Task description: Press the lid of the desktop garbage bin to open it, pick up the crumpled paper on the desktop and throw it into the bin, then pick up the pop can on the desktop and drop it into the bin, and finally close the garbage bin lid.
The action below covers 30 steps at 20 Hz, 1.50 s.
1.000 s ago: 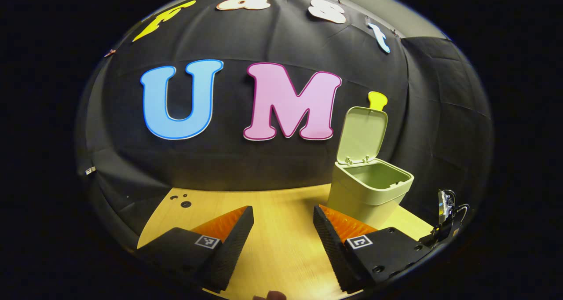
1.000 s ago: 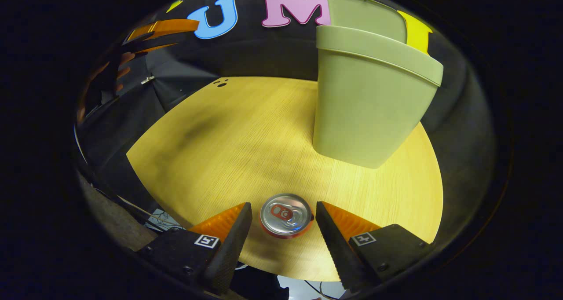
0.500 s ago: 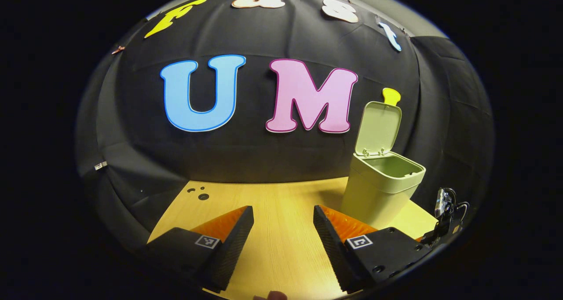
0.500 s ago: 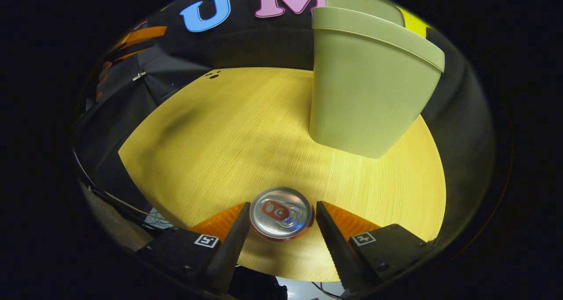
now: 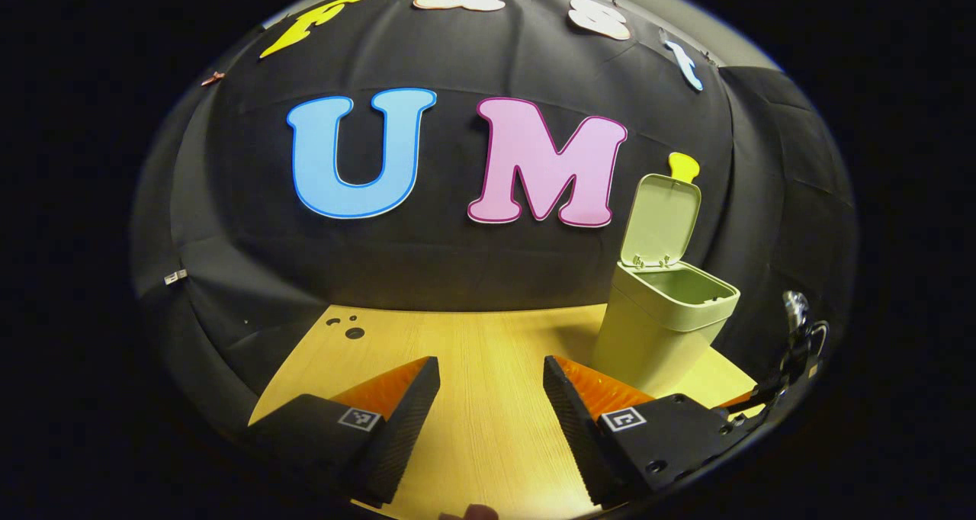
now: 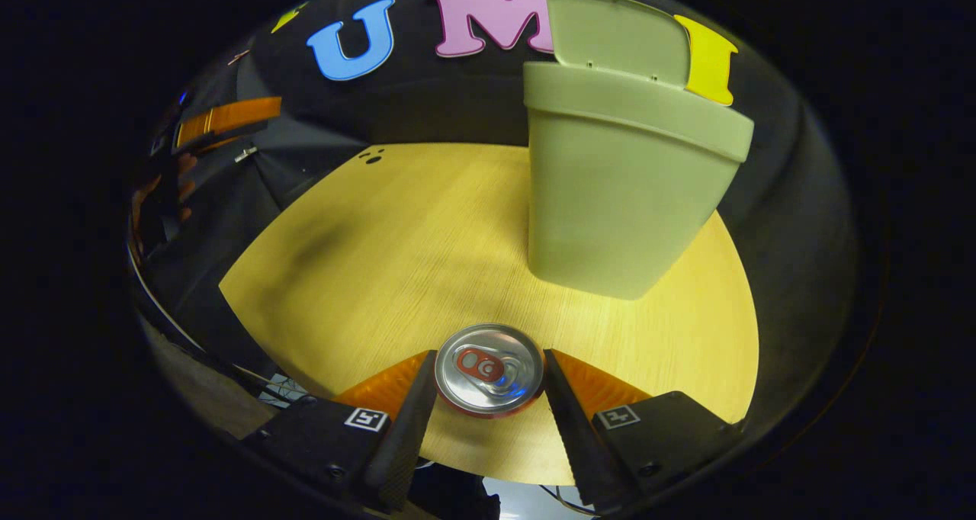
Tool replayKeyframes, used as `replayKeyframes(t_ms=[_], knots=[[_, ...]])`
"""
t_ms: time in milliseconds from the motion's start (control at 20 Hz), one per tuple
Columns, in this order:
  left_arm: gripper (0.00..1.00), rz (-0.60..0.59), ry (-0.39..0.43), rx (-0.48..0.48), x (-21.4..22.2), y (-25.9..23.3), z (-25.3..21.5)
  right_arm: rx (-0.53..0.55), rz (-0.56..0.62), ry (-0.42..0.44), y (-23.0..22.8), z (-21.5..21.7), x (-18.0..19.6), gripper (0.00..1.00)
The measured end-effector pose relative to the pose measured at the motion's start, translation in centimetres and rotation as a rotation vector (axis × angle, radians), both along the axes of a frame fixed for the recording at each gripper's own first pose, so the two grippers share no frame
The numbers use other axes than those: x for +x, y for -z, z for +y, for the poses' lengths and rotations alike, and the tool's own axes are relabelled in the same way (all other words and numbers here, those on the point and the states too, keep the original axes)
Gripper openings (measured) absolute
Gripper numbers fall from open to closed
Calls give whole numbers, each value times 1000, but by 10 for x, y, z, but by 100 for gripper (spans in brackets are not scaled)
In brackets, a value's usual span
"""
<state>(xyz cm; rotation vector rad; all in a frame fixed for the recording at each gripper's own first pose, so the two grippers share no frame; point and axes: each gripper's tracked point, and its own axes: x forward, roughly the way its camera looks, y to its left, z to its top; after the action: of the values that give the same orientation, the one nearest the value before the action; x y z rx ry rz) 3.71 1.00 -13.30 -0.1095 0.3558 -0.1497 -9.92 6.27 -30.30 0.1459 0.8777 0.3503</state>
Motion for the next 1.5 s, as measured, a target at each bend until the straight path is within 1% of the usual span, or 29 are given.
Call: replayKeyframes(t_ms=[150, 400, 450, 500, 550, 850, 1100, 1200, 1350, 1500], knots=[[89, 5, -3, -13, -1, 1, -1, 21, -56, 8, -42, -8, 16, 83], [89, 10, -11, -17, -1, 4, 0, 87, -153, 10, -106, -13, 39, 83], [89, 11, -12, -17, -2, 4, 1, 104, -166, 17, -115, -15, 44, 83], [89, 12, -12, -16, -3, 4, 2, 117, -183, 27, -125, -17, 50, 80], [89, 12, -12, -14, -3, 3, 2, 128, -199, 37, -134, -20, 54, 83], [89, 21, -5, -15, -5, 5, -2, 145, -313, 81, -180, -45, 87, 83], [89, 14, 12, -15, -5, 2, -9, 158, -371, 117, -204, -66, 123, 83], [89, 16, 15, -18, -6, 2, -10, 131, -398, 139, -209, -78, 141, 83], [89, 22, 18, -17, -4, 4, -11, 77, -426, 173, -209, -95, 168, 83], [89, 28, 16, -20, 0, 2, -14, 55, -408, 194, -195, -102, 191, 83]])
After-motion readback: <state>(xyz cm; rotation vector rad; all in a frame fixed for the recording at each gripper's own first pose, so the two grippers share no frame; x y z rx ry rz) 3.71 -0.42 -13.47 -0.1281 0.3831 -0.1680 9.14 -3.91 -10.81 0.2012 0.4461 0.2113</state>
